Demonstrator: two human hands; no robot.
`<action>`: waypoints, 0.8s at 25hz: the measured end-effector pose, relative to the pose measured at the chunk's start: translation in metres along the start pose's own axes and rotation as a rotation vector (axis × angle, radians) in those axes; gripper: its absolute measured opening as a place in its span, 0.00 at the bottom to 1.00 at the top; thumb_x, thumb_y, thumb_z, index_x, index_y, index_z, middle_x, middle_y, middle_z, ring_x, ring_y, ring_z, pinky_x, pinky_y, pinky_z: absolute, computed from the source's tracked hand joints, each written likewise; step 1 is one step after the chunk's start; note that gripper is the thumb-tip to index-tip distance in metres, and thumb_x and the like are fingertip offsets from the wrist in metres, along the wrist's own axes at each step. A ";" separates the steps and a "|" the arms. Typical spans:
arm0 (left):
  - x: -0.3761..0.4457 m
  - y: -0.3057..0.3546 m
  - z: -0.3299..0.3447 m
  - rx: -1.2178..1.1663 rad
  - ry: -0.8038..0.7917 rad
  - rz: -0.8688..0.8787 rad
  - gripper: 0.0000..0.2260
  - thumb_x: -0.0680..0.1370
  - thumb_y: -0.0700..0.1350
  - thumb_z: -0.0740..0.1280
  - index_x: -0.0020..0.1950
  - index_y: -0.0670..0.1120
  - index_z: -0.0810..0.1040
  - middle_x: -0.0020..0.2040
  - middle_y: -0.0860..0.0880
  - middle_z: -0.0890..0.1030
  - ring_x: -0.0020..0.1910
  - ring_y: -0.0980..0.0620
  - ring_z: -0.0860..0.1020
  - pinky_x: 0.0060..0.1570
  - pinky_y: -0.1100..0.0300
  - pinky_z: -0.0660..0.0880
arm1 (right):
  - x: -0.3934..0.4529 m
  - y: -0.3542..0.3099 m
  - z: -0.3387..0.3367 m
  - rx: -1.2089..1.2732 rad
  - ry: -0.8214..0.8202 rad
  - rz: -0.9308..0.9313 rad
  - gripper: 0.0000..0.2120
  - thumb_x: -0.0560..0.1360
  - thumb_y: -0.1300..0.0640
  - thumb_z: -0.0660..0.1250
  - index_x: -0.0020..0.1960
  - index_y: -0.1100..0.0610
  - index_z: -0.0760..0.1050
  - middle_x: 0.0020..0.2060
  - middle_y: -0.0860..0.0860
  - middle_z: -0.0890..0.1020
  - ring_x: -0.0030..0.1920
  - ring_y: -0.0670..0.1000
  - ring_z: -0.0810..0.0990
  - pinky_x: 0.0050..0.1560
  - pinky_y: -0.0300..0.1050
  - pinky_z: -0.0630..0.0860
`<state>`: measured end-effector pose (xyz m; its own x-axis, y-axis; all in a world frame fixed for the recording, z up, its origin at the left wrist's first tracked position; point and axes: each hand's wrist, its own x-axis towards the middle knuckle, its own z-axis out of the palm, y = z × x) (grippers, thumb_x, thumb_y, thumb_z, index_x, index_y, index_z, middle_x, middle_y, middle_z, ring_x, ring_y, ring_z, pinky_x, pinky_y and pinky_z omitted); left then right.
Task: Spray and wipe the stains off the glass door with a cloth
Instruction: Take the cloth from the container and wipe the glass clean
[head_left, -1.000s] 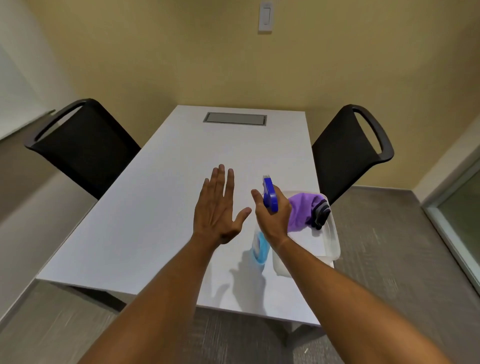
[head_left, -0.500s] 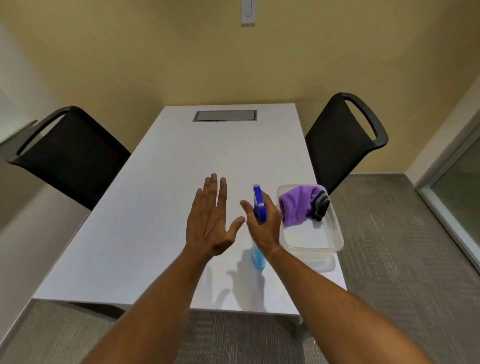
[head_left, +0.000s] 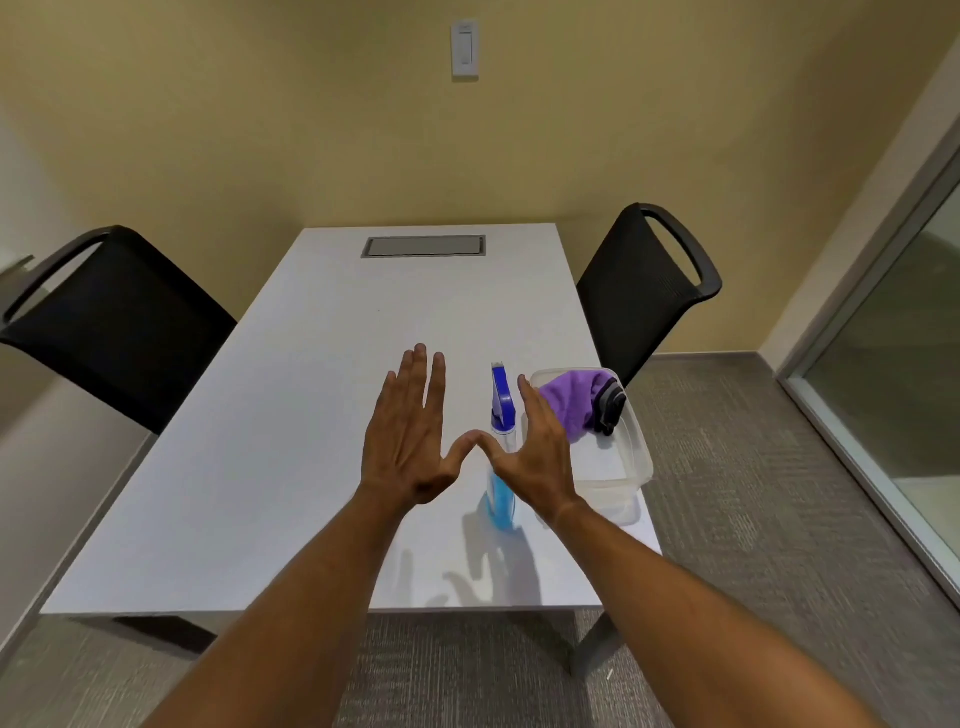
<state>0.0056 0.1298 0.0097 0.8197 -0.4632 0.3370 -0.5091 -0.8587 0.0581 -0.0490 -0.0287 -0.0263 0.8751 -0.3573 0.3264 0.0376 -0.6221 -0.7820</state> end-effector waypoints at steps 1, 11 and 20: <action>-0.001 0.002 -0.003 -0.002 0.004 0.008 0.46 0.72 0.75 0.40 0.81 0.46 0.45 0.81 0.45 0.45 0.79 0.45 0.43 0.76 0.51 0.38 | -0.003 0.000 -0.005 -0.054 0.010 -0.037 0.42 0.69 0.38 0.69 0.76 0.58 0.61 0.72 0.56 0.70 0.70 0.60 0.71 0.68 0.52 0.67; -0.016 0.053 -0.031 -0.012 0.055 0.016 0.44 0.72 0.75 0.38 0.80 0.49 0.43 0.81 0.46 0.43 0.80 0.46 0.44 0.76 0.50 0.42 | -0.012 0.022 -0.080 -0.513 -0.083 -0.225 0.46 0.72 0.27 0.53 0.78 0.56 0.55 0.77 0.57 0.61 0.76 0.60 0.59 0.73 0.62 0.59; -0.031 0.158 -0.027 -0.050 0.045 0.013 0.41 0.73 0.74 0.40 0.79 0.51 0.42 0.81 0.44 0.48 0.80 0.43 0.50 0.77 0.45 0.53 | -0.019 0.072 -0.170 -0.618 -0.171 -0.287 0.45 0.72 0.33 0.61 0.78 0.59 0.55 0.75 0.59 0.63 0.74 0.61 0.62 0.74 0.59 0.56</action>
<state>-0.1075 0.0144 0.0336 0.8010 -0.4630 0.3795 -0.5331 -0.8401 0.1002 -0.1452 -0.1852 0.0015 0.9372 -0.0370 0.3467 0.0413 -0.9756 -0.2158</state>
